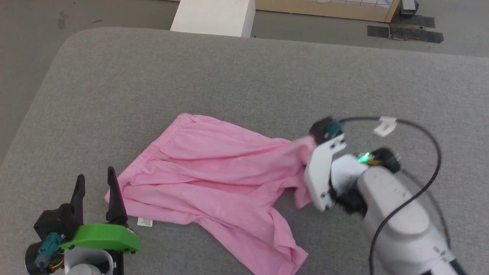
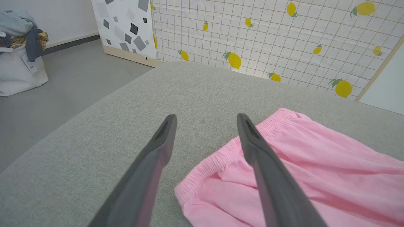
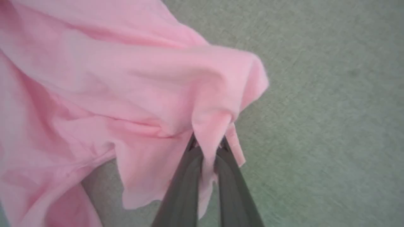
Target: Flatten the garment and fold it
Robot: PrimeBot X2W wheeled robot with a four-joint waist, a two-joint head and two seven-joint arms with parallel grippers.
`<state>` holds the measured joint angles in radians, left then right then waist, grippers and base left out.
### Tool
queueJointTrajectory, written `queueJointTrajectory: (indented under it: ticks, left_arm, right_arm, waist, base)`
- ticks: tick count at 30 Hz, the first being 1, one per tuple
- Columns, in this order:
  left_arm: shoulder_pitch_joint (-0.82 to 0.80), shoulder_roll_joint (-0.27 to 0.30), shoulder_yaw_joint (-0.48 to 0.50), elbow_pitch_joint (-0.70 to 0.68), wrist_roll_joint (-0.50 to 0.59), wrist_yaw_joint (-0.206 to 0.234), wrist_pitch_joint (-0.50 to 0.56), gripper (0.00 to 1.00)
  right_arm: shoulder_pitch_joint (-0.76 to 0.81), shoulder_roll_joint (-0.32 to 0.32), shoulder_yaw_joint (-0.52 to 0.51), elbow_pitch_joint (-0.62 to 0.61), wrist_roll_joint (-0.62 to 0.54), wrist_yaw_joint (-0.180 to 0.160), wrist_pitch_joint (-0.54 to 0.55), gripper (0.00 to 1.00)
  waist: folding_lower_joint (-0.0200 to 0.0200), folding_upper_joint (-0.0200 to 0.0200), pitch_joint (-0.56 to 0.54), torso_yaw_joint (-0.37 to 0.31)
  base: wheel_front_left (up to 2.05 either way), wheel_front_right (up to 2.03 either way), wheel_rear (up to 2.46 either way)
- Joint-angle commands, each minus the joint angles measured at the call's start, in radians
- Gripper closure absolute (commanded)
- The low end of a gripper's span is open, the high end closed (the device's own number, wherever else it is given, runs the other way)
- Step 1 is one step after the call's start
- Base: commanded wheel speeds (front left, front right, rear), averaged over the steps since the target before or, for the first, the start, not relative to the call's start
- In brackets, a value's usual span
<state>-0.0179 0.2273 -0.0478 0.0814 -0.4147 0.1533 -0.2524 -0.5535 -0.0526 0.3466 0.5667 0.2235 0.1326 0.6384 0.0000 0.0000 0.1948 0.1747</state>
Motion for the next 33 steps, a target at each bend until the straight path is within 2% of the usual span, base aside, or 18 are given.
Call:
queueJointTrajectory:
  ticks: [1,9,15,16,17,20,24,28,33]
  left_arm:
    - [-0.02,-0.002,-0.002,-0.006,-0.008,-0.002,-0.006,0.0]
    - [-0.054,-0.01,-0.034,-0.006,-0.008,-0.019,-0.003,0.0]
    - [-0.088,-0.014,-0.053,0.013,-0.01,-0.037,-0.004,0.0]
    - [-0.09,-0.014,-0.055,0.017,-0.01,-0.039,-0.004,0.0]
    - [-0.093,-0.016,-0.057,0.022,-0.01,-0.041,-0.004,0.0]
    - [-0.096,-0.019,-0.062,0.034,-0.01,-0.044,-0.005,0.0]
    - [-0.091,-0.016,-0.066,0.046,-0.007,-0.048,-0.006,0.0]
    - [-0.076,-0.008,-0.067,0.047,-0.005,-0.048,-0.006,0.0]
    - [-0.046,0.004,-0.068,0.041,-0.003,-0.044,0.002,0.0]
  right_arm:
    - [-0.053,-0.025,-0.024,0.003,-0.027,-0.002,0.009,1.0]
    - [-0.305,-0.125,-0.103,0.028,-0.132,-0.002,0.044,1.0]
    - [-0.428,-0.11,-0.169,0.081,-0.204,-0.002,-0.028,1.0]
    - [-0.435,-0.103,-0.174,0.096,-0.214,-0.002,-0.039,0.89]
    - [-0.438,-0.097,-0.174,0.119,-0.225,-0.002,-0.042,0.0]
    - [-0.437,-0.089,-0.187,0.163,-0.236,-0.002,-0.06,0.0]
    - [-0.424,-0.071,-0.259,0.156,-0.212,-0.002,-0.169,0.0]
    - [-0.363,-0.051,-0.293,0.096,-0.191,-0.002,-0.329,0.0]
    - [-0.196,-0.028,-0.326,-0.029,-0.155,-0.002,-0.5,0.0]
  waist:
    - [0.0,0.0,0.005,0.003]
    - [0.0,0.0,0.046,0.034]
    - [0.0,0.0,0.076,0.059]
    - [0.0,0.0,0.077,0.06]
    - [0.0,0.0,0.075,0.061]
    - [0.0,0.0,0.059,0.061]
    - [0.0,0.0,0.019,0.045]
    - [0.0,0.0,-0.028,0.016]
    - [0.0,0.0,-0.089,-0.034]
  base:
    - [0.0,0.0,0.0]
    - [0.0,0.0,0.0]
    - [0.0,0.0,0.0]
    - [0.0,0.0,0.0]
    - [0.0,0.0,0.0]
    - [0.0,0.0,0.0]
    - [0.0,0.0,0.0]
    - [0.0,0.0,0.0]
    - [0.0,0.0,0.0]
